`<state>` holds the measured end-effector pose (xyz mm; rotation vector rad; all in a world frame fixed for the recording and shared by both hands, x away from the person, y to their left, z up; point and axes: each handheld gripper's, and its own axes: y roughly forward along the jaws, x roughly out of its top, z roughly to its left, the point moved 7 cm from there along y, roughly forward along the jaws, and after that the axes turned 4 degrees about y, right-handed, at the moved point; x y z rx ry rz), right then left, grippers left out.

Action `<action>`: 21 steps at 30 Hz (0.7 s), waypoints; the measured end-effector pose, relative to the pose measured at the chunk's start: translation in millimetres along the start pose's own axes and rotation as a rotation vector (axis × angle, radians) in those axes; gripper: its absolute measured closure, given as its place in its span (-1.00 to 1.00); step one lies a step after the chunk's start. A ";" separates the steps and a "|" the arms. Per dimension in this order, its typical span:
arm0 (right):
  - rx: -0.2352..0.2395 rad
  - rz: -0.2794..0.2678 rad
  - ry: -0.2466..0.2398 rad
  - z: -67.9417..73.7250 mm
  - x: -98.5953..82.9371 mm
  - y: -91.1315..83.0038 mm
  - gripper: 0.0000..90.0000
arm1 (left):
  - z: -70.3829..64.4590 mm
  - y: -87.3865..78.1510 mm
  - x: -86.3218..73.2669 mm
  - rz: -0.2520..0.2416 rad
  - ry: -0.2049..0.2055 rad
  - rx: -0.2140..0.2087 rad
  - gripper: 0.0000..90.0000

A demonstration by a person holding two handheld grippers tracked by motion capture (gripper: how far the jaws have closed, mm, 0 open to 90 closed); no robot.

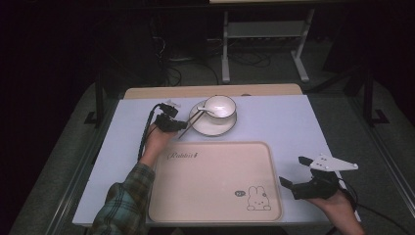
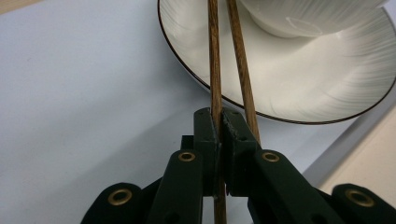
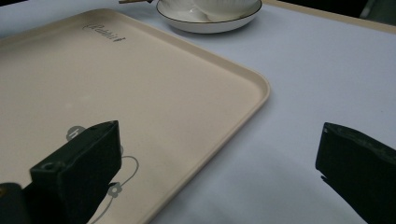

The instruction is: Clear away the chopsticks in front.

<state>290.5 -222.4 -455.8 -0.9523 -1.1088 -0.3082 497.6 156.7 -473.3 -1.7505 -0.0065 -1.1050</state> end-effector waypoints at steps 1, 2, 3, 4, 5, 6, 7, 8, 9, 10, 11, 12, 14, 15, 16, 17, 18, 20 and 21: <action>0.000 0.000 0.000 0.0 0.0 -0.1 -1.00 | 0.6 -2.0 -0.2 -0.002 0.000 -0.001 0.88; 0.000 -0.002 0.000 0.0 0.1 -0.1 -1.00 | 1.4 -4.0 -0.7 -0.001 0.002 0.001 0.88; 0.000 -0.002 0.001 0.0 0.2 -0.2 -1.00 | 2.4 -7.4 -1.5 -0.007 -0.003 0.001 0.88; 0.000 -0.003 0.001 -0.1 0.3 -0.2 -1.00 | 3.2 -9.4 -2.1 -0.009 -0.003 0.000 0.88; 0.000 -0.004 0.001 -0.1 0.3 -0.3 -1.00 | 4.2 -12.3 -3.2 -0.010 -0.005 0.001 0.88; 0.000 -0.004 0.002 0.0 0.3 -0.4 -1.00 | 4.9 -14.6 -4.0 -0.013 -0.008 0.003 0.88; 0.000 -0.004 0.002 0.1 0.4 -0.4 -1.00 | 6.2 -17.9 -5.4 -0.018 -0.010 0.004 0.89; 0.000 -0.005 0.002 0.1 0.4 -0.5 -1.00 | 7.8 -21.6 -7.1 -0.022 -0.010 0.003 0.89; 0.000 -0.005 0.001 0.1 0.4 -0.4 -1.00 | 8.4 -24.2 -8.2 -0.027 -0.017 0.003 0.89; 0.000 -0.005 0.001 0.1 0.4 -0.4 -1.00 | 9.8 -28.2 -10.3 -0.030 -0.020 0.003 0.89; 0.001 -0.004 0.000 0.0 0.2 -0.2 -1.00 | 11.1 -33.0 -12.6 -0.037 -0.022 0.003 0.89; 0.002 -0.002 -0.001 0.2 0.1 0.0 -1.00 | 12.1 -37.0 -14.9 -0.041 -0.023 0.003 0.89; 0.002 -0.001 -0.003 0.7 0.1 0.1 -1.00 | 13.7 -46.0 -21.1 -0.047 -0.027 0.007 0.89; 0.002 -0.001 -0.004 0.8 0.1 0.2 -1.00 | 14.1 -49.2 -23.5 -0.050 -0.026 0.005 0.89; 0.002 -0.001 -0.004 0.8 0.1 0.2 -1.00 | 14.3 -52.5 -26.0 -0.056 -0.033 0.005 0.89; 0.002 -0.001 -0.004 0.8 0.1 0.1 -1.00 | 14.5 -57.7 -30.5 -0.063 -0.038 0.000 0.89; 0.001 -0.002 -0.003 0.7 0.1 -0.1 -1.00 | 14.7 -61.8 -34.1 -0.064 -0.038 -0.001 0.89; 0.000 -0.002 -0.002 0.5 0.2 0.0 -1.00 | 14.2 -70.1 -40.8 -0.064 -0.031 0.001 0.89; 0.001 -0.001 -0.003 0.6 0.1 0.0 -1.00 | 13.3 -74.5 -44.0 -0.065 -0.029 0.002 0.89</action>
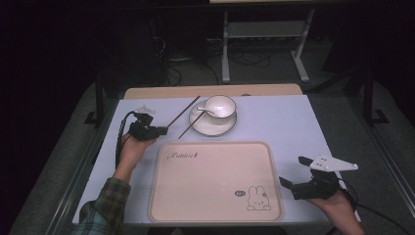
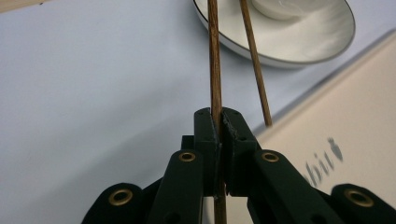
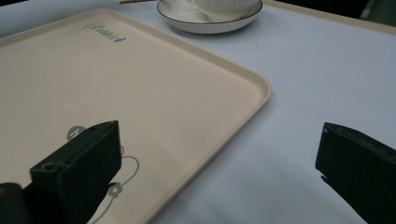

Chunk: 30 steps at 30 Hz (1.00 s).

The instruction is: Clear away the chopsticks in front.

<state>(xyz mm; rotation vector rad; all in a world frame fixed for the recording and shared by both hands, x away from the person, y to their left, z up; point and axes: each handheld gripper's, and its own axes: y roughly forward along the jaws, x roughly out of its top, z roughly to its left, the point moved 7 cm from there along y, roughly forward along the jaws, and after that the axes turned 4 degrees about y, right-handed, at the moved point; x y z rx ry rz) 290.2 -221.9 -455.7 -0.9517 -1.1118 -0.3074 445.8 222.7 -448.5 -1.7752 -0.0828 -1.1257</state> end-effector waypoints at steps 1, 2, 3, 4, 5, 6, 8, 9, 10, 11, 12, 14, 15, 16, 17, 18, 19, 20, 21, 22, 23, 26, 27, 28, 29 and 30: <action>0.000 0.001 -0.001 0.4 -0.1 0.0 -1.00 | -1.1 -4.5 -2.9 -0.004 0.004 -0.002 0.89; 0.000 0.001 -0.001 0.4 -0.1 0.0 -1.00 | -2.7 -9.1 -6.0 -0.004 0.003 -0.002 0.89; -0.001 0.001 -0.002 0.5 -0.1 0.1 -1.00 | -4.1 -13.5 -9.0 -0.006 0.009 -0.004 0.89; -0.001 0.001 -0.003 0.5 -0.1 0.0 -1.00 | -6.4 -19.0 -13.0 -0.008 0.007 -0.009 0.89; -0.001 0.000 -0.004 0.5 0.0 0.0 -1.00 | -8.3 -22.2 -15.5 -0.012 0.006 -0.016 0.89; -0.001 0.001 -0.003 0.6 0.0 0.0 -1.00 | -11.1 -26.6 -18.9 -0.013 0.006 -0.024 0.89; -0.001 0.001 -0.003 0.9 -0.1 0.3 -1.00 | -18.3 -34.3 -25.1 -0.016 0.009 -0.034 0.89; -0.001 0.001 -0.003 1.0 -0.1 0.3 -1.00 | -23.2 -38.7 -29.0 -0.017 0.017 -0.041 0.89; 0.000 0.001 -0.006 1.0 -0.1 0.4 -1.00 | -26.6 -41.4 -31.1 -0.017 0.017 -0.046 0.89; 0.000 0.001 -0.007 1.1 -0.1 0.4 -1.00 | -30.9 -44.6 -33.7 -0.021 0.018 -0.052 0.89; 0.001 0.002 -0.009 1.2 -0.1 0.4 -1.00 | -36.0 -48.1 -37.3 -0.022 0.023 -0.054 0.89; 0.001 0.003 -0.010 1.5 -0.2 0.5 -1.00 | -43.4 -51.9 -42.5 -0.019 0.029 -0.063 0.89; 0.001 0.003 -0.010 1.5 -0.2 0.5 -1.00 | -46.1 -53.0 -44.5 -0.017 0.032 -0.064 0.89; 0.001 0.003 -0.010 1.6 -0.2 0.5 -1.00 | -49.6 -55.2 -47.6 -0.013 0.036 -0.062 0.89; 0.002 0.003 -0.011 1.6 -0.3 0.5 -1.00 | -51.9 -56.3 -49.2 -0.014 0.033 -0.067 0.89; 0.002 0.004 -0.011 1.7 -0.3 0.5 -1.00 | -55.5 -58.2 -52.5 -0.010 0.036 -0.072 0.89; 0.002 0.005 -0.013 1.7 -0.4 0.5 -1.00 | -57.2 -59.0 -54.0 -0.007 0.038 -0.075 0.89; 0.002 0.005 -0.013 1.7 -0.4 0.6 -1.00 | -59.6 -59.9 -55.7 -0.006 0.039 -0.080 0.89; 0.002 0.005 -0.012 1.7 -0.5 0.5 -1.00 | -62.1 -60.4 -57.5 -0.005 0.038 -0.086 0.89; 0.002 0.004 -0.012 1.6 -0.4 0.5 -1.00 | -64.7 -60.3 -59.5 -0.004 0.036 -0.092 0.89; 0.002 0.003 -0.011 1.6 -0.3 0.5 -1.00 | -67.6 -59.9 -61.4 -0.004 0.037 -0.102 0.89; 0.001 0.006 -0.011 1.7 -0.4 0.7 -1.00 | -76.6 -56.5 -67.7 0.014 0.042 -0.116 0.89; 0.001 0.007 -0.011 1.8 -0.5 0.8 -1.00 | -81.0 -54.2 -70.6 0.023 0.046 -0.125 0.89; 0.001 0.006 -0.013 1.9 -0.3 0.9 -1.00 | -84.5 -52.4 -72.9 0.033 0.053 -0.130 0.89; 0.001 0.005 -0.014 1.9 -0.2 0.9 -1.00 | -87.4 -50.6 -74.9 0.043 0.061 -0.131 0.89; 0.001 0.004 -0.015 2.0 -0.1 0.9 -1.00 | -91.0 -49.1 -76.5 0.050 0.066 -0.137 0.89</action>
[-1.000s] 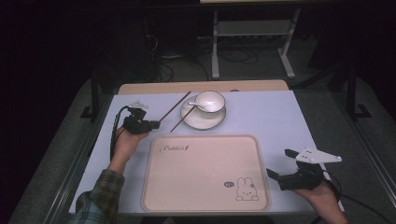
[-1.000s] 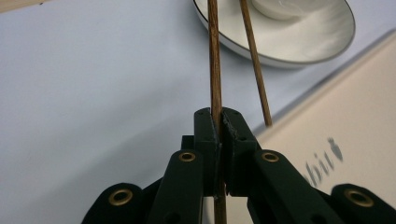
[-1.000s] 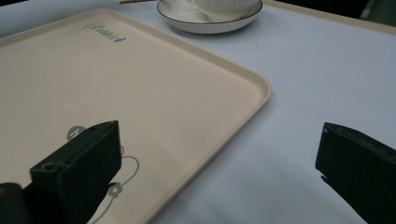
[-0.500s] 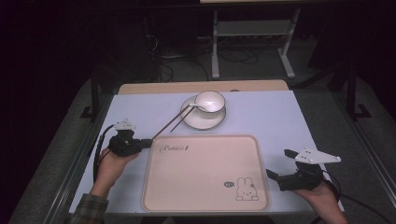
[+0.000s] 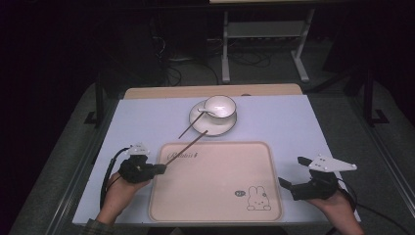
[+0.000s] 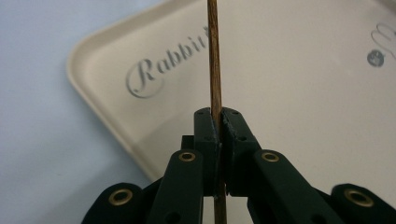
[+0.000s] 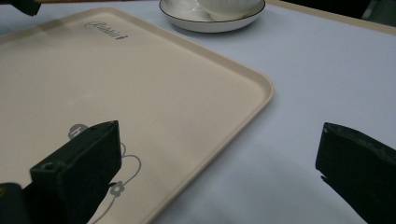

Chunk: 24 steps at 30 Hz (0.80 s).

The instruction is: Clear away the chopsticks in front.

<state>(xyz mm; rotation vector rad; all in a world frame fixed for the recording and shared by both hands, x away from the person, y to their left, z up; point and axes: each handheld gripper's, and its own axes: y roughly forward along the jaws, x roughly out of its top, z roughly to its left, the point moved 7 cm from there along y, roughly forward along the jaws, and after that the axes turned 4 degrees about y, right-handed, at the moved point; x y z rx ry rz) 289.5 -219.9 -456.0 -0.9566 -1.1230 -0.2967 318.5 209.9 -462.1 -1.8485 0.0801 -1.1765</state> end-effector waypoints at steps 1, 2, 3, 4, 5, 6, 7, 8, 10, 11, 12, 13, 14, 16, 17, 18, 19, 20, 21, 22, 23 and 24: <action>0.000 0.000 -0.001 0.0 0.0 0.0 -1.00 | -1.7 1.1 -0.5 0.003 0.005 -0.003 0.89; 0.000 0.000 -0.001 0.0 0.0 0.0 -1.00 | -4.1 2.6 -1.0 0.007 0.005 -0.006 0.89; 0.000 0.000 -0.001 0.0 0.0 -0.1 -1.00 | -6.1 4.3 -1.4 0.011 0.010 -0.011 0.89; 0.000 0.000 0.000 0.0 0.0 0.0 -1.00 | -8.3 5.9 -1.5 0.015 0.013 -0.017 0.89; 0.000 0.000 0.000 0.1 0.0 -0.1 -1.00 | -10.2 7.6 -1.6 0.020 0.018 -0.021 0.89; 0.000 0.000 0.000 0.2 0.1 0.0 -1.00 | -11.7 9.4 -1.9 0.026 0.022 -0.023 0.89; 0.000 0.000 0.000 0.2 0.0 0.1 -1.00 | -13.0 11.5 -2.4 0.033 0.025 -0.025 0.89; 0.000 0.001 0.001 0.3 0.0 0.2 -1.00 | -13.9 13.5 -3.0 0.037 0.026 -0.026 0.89; 0.000 0.000 0.000 0.2 0.1 0.1 -1.00 | -14.5 16.6 -5.3 0.055 0.031 -0.030 0.89; 0.000 0.000 0.000 0.2 0.2 0.0 -1.00 | -14.6 18.0 -6.4 0.061 0.031 -0.030 0.89; 0.000 0.000 0.001 0.1 0.1 0.0 -1.00 | -14.4 19.0 -7.3 0.067 0.035 -0.032 0.89; 0.000 0.000 0.000 0.1 0.1 0.1 -1.00 | -14.1 20.0 -8.0 0.073 0.037 -0.029 0.89; 0.000 0.002 0.001 0.0 0.0 0.2 -1.00 | -13.8 20.7 -8.4 0.075 0.036 -0.026 0.89; 0.000 0.002 0.002 0.1 0.0 0.3 -1.00 | -12.9 22.0 -9.2 0.079 0.036 -0.020 0.89; 0.000 0.001 0.001 0.2 0.2 0.3 -1.00 | -12.6 22.8 -9.6 0.081 0.035 -0.020 0.89; 0.001 0.001 0.000 0.3 0.2 0.2 -1.00 | -12.1 24.1 -9.9 0.083 0.034 -0.020 0.88; 0.000 0.001 0.001 0.4 0.2 0.3 -1.00 | -11.6 25.5 -10.0 0.085 0.033 -0.018 0.88; 0.001 0.001 0.000 0.4 0.2 0.2 -1.00 | -11.2 26.1 -10.3 0.092 0.038 -0.019 0.88; 0.001 0.002 0.000 0.4 0.2 0.3 -1.00 | -11.4 27.2 -10.3 0.093 0.037 -0.019 0.88; 0.002 0.002 0.000 0.5 0.2 0.3 -1.00 | -11.6 28.0 -10.3 0.096 0.037 -0.017 0.88; 0.002 0.002 0.000 0.6 0.2 0.3 -1.00 | -11.6 28.5 -10.7 0.101 0.041 -0.013 0.88; 0.002 0.001 0.001 0.8 0.3 0.2 -1.00 | -11.5 29.2 -11.2 0.104 0.041 -0.010 0.87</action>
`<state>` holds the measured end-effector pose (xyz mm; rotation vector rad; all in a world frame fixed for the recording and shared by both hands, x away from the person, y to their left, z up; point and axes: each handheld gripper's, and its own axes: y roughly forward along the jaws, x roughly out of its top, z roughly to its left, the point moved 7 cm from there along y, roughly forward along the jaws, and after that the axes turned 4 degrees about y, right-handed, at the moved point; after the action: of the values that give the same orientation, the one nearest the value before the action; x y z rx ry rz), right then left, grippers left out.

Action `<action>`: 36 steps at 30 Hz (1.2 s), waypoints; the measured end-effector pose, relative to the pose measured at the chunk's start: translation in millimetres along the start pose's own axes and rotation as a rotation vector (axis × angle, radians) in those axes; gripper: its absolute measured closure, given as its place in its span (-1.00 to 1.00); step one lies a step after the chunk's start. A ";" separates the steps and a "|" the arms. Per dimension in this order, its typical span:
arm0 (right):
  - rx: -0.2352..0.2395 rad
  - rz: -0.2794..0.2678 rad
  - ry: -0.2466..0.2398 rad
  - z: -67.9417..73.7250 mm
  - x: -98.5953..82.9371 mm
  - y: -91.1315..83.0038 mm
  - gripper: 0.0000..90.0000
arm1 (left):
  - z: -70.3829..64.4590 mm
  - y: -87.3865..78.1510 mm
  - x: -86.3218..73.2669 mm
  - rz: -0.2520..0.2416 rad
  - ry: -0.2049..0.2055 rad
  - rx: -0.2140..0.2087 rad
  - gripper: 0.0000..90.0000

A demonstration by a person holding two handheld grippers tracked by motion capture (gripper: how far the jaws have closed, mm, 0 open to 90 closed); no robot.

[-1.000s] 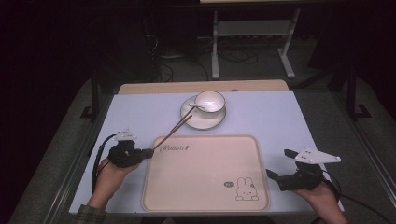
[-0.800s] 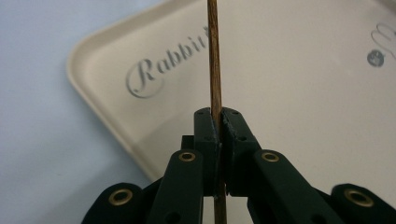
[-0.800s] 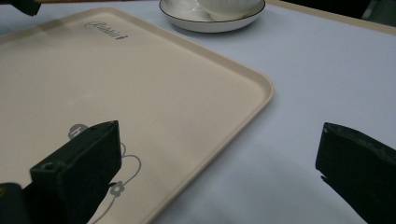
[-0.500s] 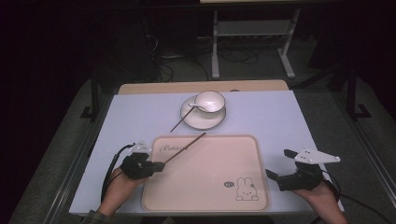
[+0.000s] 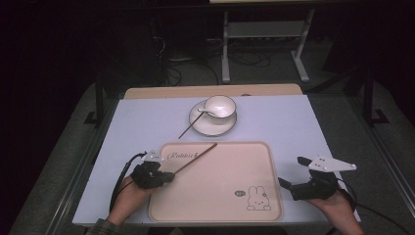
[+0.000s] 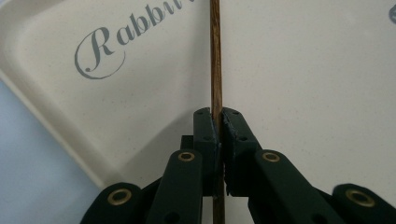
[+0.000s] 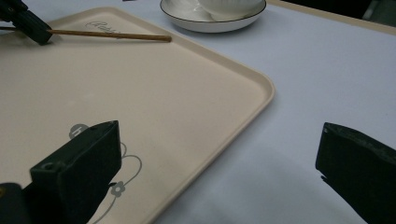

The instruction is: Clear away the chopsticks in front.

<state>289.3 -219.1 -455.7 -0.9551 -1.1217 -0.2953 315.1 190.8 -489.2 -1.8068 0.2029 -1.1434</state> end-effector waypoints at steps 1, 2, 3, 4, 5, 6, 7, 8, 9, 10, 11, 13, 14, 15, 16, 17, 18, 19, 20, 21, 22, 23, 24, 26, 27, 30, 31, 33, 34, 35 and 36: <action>0.000 -0.001 0.001 0.0 0.0 -0.1 -1.00 | 0.2 0.6 -0.5 0.003 0.000 0.001 0.87; 0.000 -0.001 0.001 -0.1 0.1 -0.3 -1.00 | 0.4 0.6 -0.5 0.001 -0.003 -0.004 0.86; 0.000 -0.001 0.002 -0.2 0.1 -0.4 -1.00 | 0.9 0.5 -0.5 -0.001 -0.005 0.000 0.86; 0.000 -0.001 0.002 -0.4 0.1 -0.4 -1.00 | 1.5 0.3 -0.6 0.000 -0.004 0.003 0.84; 0.000 -0.002 0.002 -0.4 0.1 -0.4 -1.00 | 1.6 0.2 -0.7 -0.001 -0.007 0.001 0.82; 0.000 -0.002 0.002 -0.1 0.2 -0.4 -1.00 | 1.6 0.1 -0.7 -0.001 -0.006 0.000 0.81; 0.000 -0.002 0.002 -0.1 0.2 -0.4 -1.00 | 1.4 0.2 -0.7 -0.002 -0.006 0.002 0.81; 0.000 -0.001 0.003 0.0 0.1 -0.4 -1.00 | 1.4 0.3 -0.6 -0.001 -0.004 0.003 0.81; 0.000 -0.002 0.002 0.0 0.1 -0.4 -1.00 | 1.3 0.3 -0.6 -0.001 -0.001 0.003 0.81; 0.000 -0.002 0.003 0.1 0.2 -0.5 -1.00 | 1.2 0.3 -0.6 0.000 0.000 0.003 0.81; 0.000 -0.002 0.004 0.1 0.3 -0.5 -1.00 | 1.3 0.3 -0.6 -0.001 0.001 0.003 0.81; 0.001 -0.003 0.003 0.2 0.3 -0.6 -1.00 | 1.2 0.0 -0.5 0.001 0.001 -0.003 0.80; 0.001 -0.002 0.002 0.1 0.2 -0.6 -1.00 | 0.8 -0.4 0.2 -0.004 -0.003 -0.010 0.76; 0.001 -0.002 0.002 0.1 0.2 -0.6 -1.00 | 0.2 -1.2 2.3 -0.023 -0.014 -0.020 0.70; 0.001 -0.002 0.002 0.0 0.1 -0.7 -1.00 | 0.4 -2.5 5.1 -0.034 -0.014 -0.022 0.61; 0.001 -0.002 0.001 -0.1 0.1 -0.7 -1.00 | 0.8 -3.4 8.3 -0.038 -0.005 -0.019 0.50; 0.001 -0.002 0.002 -0.1 0.0 -0.6 -1.00 | 1.6 -4.3 12.0 -0.043 0.000 -0.014 0.39; 0.000 -0.001 0.002 -0.4 -0.1 -0.3 -1.00 | 2.9 -5.1 17.0 -0.059 0.001 -0.014 0.27; 0.000 0.001 0.001 -0.4 -0.4 0.1 -1.00 | 5.5 -6.4 23.6 -0.073 0.007 -0.012 0.17; 0.001 0.003 0.001 -0.2 -0.5 0.6 -1.00 | 7.5 -6.7 27.7 -0.081 0.012 -0.005 0.04; 0.000 0.004 0.004 0.0 -0.6 0.7 -1.00 | 10.4 -7.2 33.3 -0.090 0.017 0.007 -0.01; 0.000 0.004 0.003 0.1 -0.7 0.9 -1.00 | 12.8 -7.5 37.5 -0.096 0.019 0.014 -0.08; 0.001 0.004 0.003 0.1 -0.7 1.0 -1.00 | 16.9 -7.7 44.8 -0.103 0.024 0.016 -0.10; 0.000 0.004 0.003 0.1 -0.8 0.9 -1.00 | 24.6 -6.9 58.0 -0.113 0.029 0.028 -0.08; -0.001 0.005 0.005 0.1 -0.9 0.8 -1.00 | 28.9 -6.2 65.1 -0.118 0.031 0.036 -0.06; -0.001 0.004 0.007 -0.2 -1.0 0.6 -1.00 | 41.6 -1.4 84.7 -0.131 0.041 0.058 0.05; -0.002 0.004 0.008 -0.2 -1.1 0.5 -1.00 | 46.5 1.2 91.2 -0.129 0.046 0.071 0.10; 0.000 0.003 0.008 -0.5 -1.3 0.3 -1.00 | 58.4 9.1 104.0 -0.120 0.048 0.096 0.15; 0.000 0.003 0.008 -0.6 -1.6 0.2 -1.00 | 63.5 13.1 108.7 -0.117 0.041 0.101 0.19; 0.000 0.003 0.010 -0.6 -1.9 0.1 -1.00 | 67.8 17.3 113.0 -0.116 0.028 0.102 0.22; 0.001 0.003 0.009 -0.6 -2.2 -0.1 -1.00 | 72.2 21.5 116.6 -0.111 0.022 0.104 0.25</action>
<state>288.7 -220.2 -457.6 -0.9538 -1.1120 -0.2966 441.7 158.3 -442.3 -1.7322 0.0557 -1.2293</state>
